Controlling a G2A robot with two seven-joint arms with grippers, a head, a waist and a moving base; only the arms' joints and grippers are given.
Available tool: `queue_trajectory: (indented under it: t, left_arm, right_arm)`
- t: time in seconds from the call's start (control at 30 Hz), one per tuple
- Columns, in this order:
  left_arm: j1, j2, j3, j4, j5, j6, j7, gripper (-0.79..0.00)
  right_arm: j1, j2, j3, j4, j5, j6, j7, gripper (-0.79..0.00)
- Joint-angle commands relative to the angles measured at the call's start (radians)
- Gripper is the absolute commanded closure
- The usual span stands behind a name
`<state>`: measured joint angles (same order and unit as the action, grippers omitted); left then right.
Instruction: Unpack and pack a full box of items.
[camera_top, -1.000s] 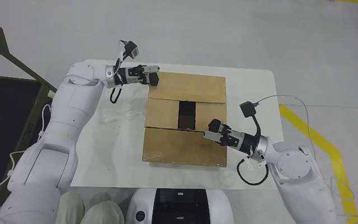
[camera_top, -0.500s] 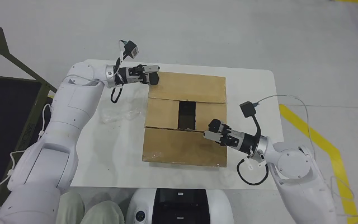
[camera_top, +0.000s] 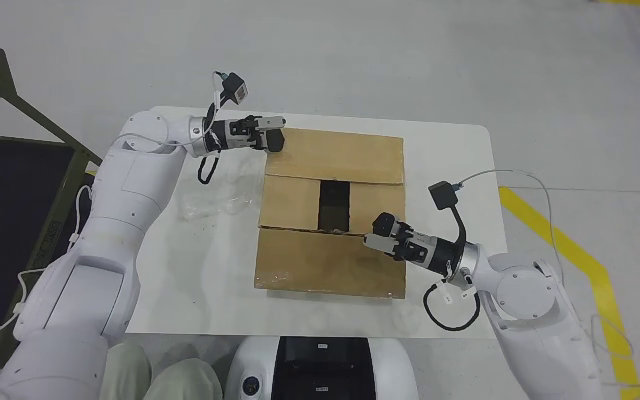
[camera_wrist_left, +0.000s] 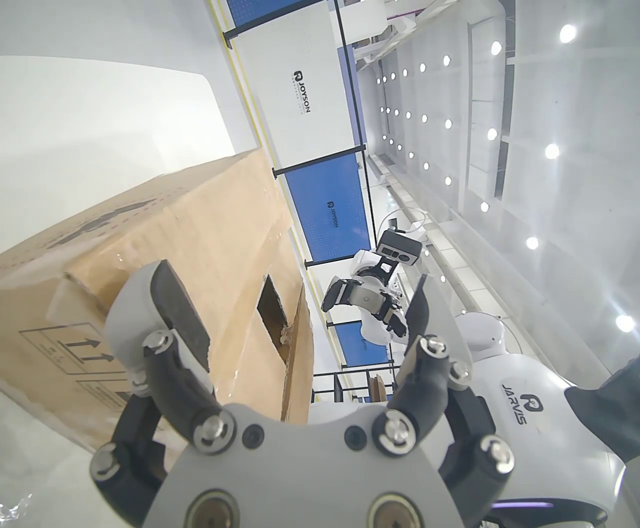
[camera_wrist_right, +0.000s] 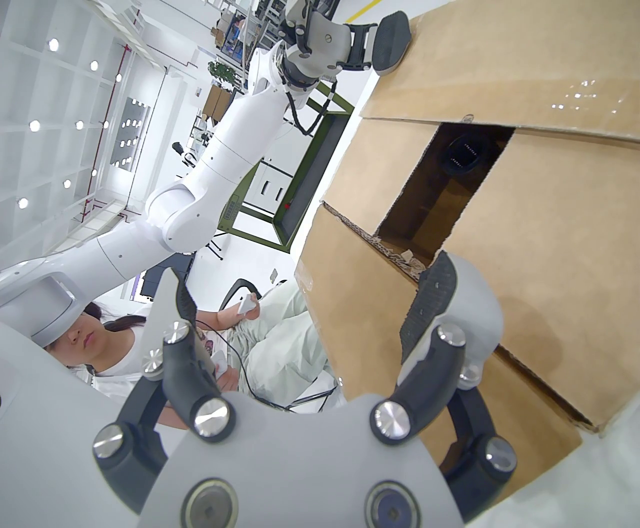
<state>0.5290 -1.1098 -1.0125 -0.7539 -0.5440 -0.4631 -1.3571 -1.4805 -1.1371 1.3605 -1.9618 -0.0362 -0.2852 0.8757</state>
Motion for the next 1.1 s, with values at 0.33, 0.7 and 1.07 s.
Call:
queue_trajectory:
  t: [0.33,0.7,1.07]
  left_arm:
    - [0.0,0.0,0.0,0.0,0.0,0.0,0.0,-0.785]
    - [0.0,0.0,0.0,0.0,0.0,0.0,0.0,-0.785]
    - [0.0,0.0,0.0,0.0,0.0,0.0,0.0,-0.785]
  right_arm:
    - [0.0,0.0,0.0,0.0,0.0,0.0,0.0,-0.785]
    - [-0.038,0.011,0.058,-0.052,0.035,0.068,-0.003,-0.785]
    - [-0.18,0.038,0.223,-0.075,0.112,0.121,0.096,-0.785]
